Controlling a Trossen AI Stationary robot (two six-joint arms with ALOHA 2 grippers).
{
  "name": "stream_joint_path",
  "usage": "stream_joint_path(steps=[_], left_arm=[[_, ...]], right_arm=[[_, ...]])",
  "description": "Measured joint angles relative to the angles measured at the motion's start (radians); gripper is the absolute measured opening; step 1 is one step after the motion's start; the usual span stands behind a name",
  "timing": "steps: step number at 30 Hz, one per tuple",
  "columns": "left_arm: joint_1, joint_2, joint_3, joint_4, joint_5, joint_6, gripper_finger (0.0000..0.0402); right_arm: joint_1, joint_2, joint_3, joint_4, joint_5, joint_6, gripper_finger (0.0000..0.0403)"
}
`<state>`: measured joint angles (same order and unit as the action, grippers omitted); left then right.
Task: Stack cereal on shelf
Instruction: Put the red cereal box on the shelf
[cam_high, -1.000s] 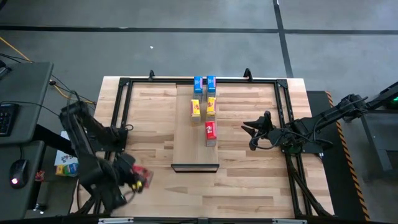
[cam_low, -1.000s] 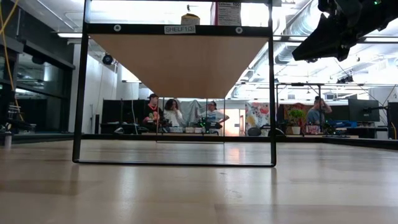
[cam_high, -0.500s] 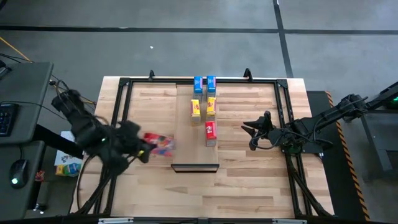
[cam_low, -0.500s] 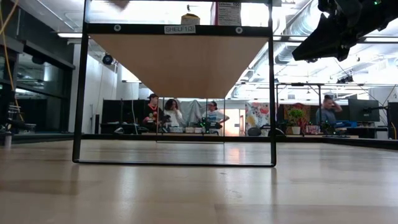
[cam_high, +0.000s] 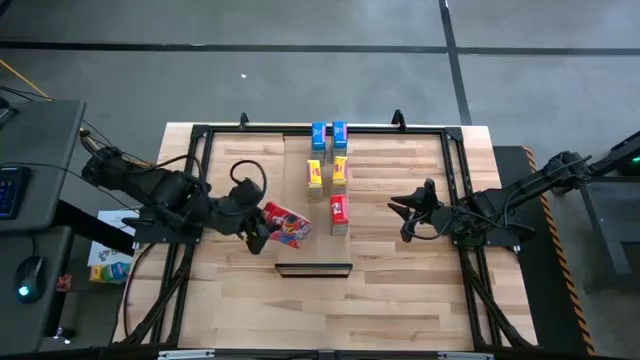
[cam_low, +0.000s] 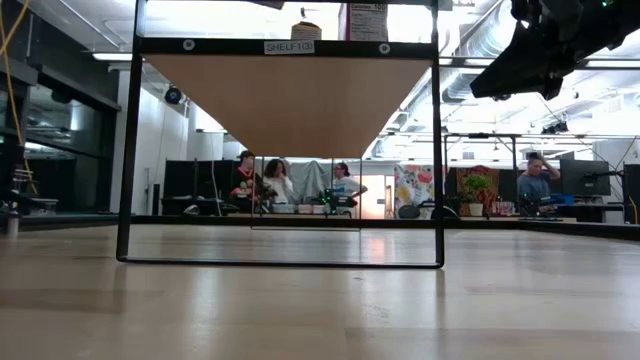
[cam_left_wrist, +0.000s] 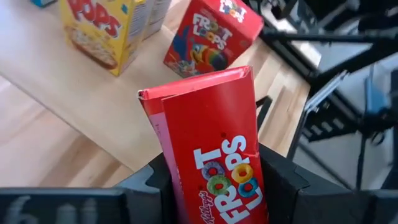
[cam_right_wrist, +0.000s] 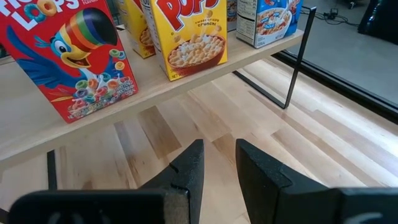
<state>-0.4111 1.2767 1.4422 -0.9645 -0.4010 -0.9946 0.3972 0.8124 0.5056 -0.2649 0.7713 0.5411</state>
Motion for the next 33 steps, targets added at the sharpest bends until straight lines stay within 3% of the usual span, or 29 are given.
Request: stream_joint_path(steps=[4,7,14,17,25,33], left_arm=[[0.021,0.022,0.013,-0.009,0.057,0.091,0.0145],[0.026,0.062,0.099,-0.044,0.069,0.202,0.0145],[0.012,0.225,0.421,-0.348,-0.079,0.529,0.0145],[0.007,0.292,0.496,-0.429,-0.113,0.657,0.0145],[0.013,0.425,0.515,-0.395,0.043,0.819,0.0145],[0.024,0.528,0.515,-0.399,0.05,0.922,0.0145]], right_arm=[[0.0,0.0,0.0,0.0,0.003,0.001,0.0086],[0.0,0.0,0.0,0.0,0.007,0.001,0.0086],[0.0,0.0,0.0,0.0,0.018,0.001,0.0086],[0.0,0.0,0.0,0.0,0.018,0.001,0.0086],[0.0,0.0,0.0,-0.002,0.009,0.001,0.0086],[0.0,0.0,0.0,-0.001,0.009,0.001,0.0086]])
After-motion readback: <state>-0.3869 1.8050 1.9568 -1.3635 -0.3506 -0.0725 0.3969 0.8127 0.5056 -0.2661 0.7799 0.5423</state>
